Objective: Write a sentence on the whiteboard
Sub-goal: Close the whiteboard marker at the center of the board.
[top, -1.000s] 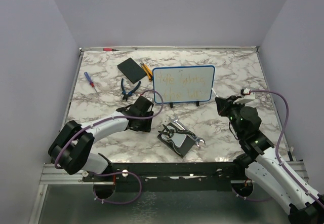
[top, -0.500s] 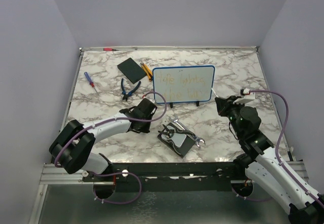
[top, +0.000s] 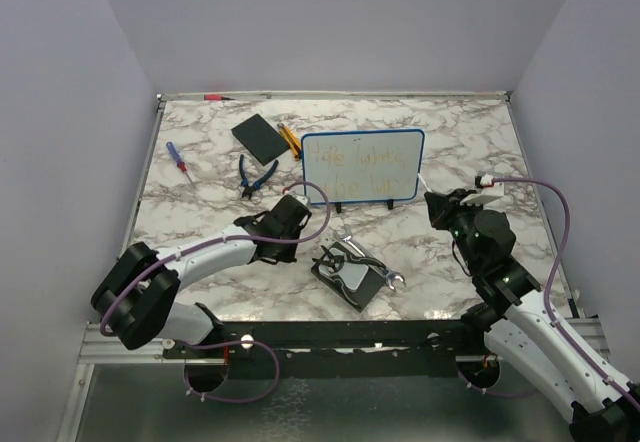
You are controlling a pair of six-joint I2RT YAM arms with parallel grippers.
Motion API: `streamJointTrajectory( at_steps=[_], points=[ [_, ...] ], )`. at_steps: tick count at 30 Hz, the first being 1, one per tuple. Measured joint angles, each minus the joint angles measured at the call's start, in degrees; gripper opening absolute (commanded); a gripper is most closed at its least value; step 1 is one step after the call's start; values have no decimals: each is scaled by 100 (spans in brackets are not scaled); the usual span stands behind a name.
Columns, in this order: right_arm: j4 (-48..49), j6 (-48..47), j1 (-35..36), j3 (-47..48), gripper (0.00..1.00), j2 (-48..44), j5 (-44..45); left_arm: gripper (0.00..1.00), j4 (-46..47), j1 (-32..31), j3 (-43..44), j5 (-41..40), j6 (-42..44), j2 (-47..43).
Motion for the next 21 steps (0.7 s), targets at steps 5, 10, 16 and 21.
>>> streamJointTrajectory(
  at_steps=[5,10,16,21],
  points=[
    [0,-4,0,0,1,22,-11,0,-37,-20,31,-195,-2,-437],
    [0,-83,0,2,0,87,-232,0,-186,-22,234,-487,66,-890],
    [-46,-186,0,101,1,326,-870,0,-205,-24,540,-745,468,-1366],
    [-118,-199,0,361,1,619,-1582,0,-120,-24,769,-807,1156,-1458]
  ],
)
